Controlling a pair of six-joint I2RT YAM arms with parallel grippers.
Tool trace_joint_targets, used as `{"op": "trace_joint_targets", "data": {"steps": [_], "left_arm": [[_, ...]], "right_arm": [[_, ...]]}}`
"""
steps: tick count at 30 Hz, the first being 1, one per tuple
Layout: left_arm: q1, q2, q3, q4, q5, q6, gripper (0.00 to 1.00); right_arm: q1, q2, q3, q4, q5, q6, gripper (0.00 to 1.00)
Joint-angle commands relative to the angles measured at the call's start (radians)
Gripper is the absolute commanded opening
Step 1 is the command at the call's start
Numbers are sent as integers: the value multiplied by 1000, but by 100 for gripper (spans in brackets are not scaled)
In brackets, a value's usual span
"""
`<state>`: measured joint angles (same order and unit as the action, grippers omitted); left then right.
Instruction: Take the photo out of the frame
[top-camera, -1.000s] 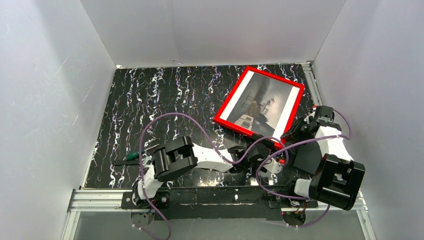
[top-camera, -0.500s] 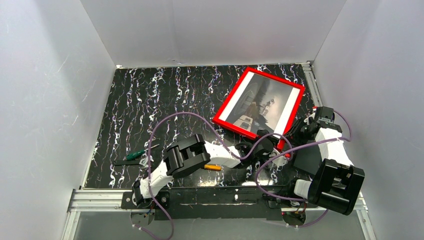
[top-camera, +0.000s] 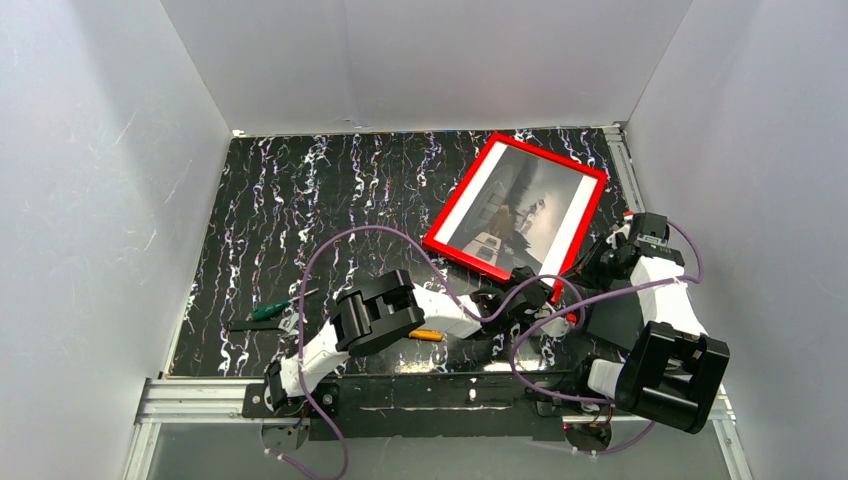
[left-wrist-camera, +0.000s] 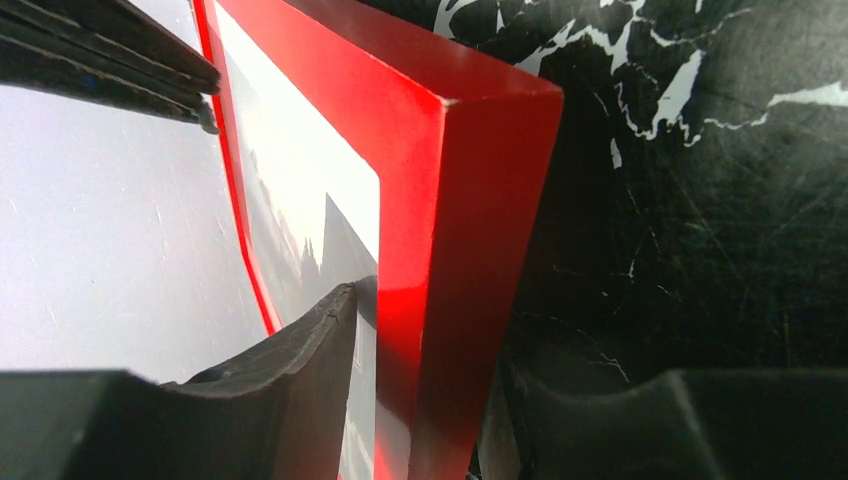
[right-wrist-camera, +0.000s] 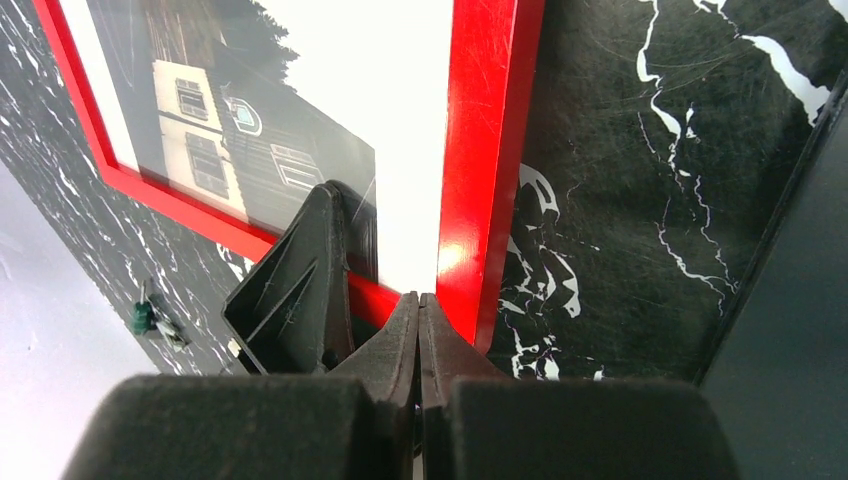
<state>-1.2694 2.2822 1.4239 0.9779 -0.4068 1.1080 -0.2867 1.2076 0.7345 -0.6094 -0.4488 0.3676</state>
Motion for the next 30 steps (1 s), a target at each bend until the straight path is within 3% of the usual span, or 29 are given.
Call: {"op": "trace_joint_targets", "data": {"steps": [1, 4, 6, 11, 18, 30], "left_arm": [[8, -61, -41, -101, -13, -52, 15], [6, -97, -60, -125, -24, -80, 11], [4, -127, -78, -144, -32, -110, 0], [1, -214, -120, -200, -69, -195, 0], [-5, -372, -154, -333, -166, -424, 0], [-5, -599, -47, -706, -224, -864, 0]], "right_arm": [[1, -45, 64, -34, -4, 10, 3], [1, -89, 132, -124, 79, 33, 25], [1, -126, 189, -184, 166, 53, 41], [1, -229, 283, -271, 379, 91, 69], [2, -372, 269, -259, 523, 92, 73], [2, -504, 275, -247, 556, 68, 73]]}}
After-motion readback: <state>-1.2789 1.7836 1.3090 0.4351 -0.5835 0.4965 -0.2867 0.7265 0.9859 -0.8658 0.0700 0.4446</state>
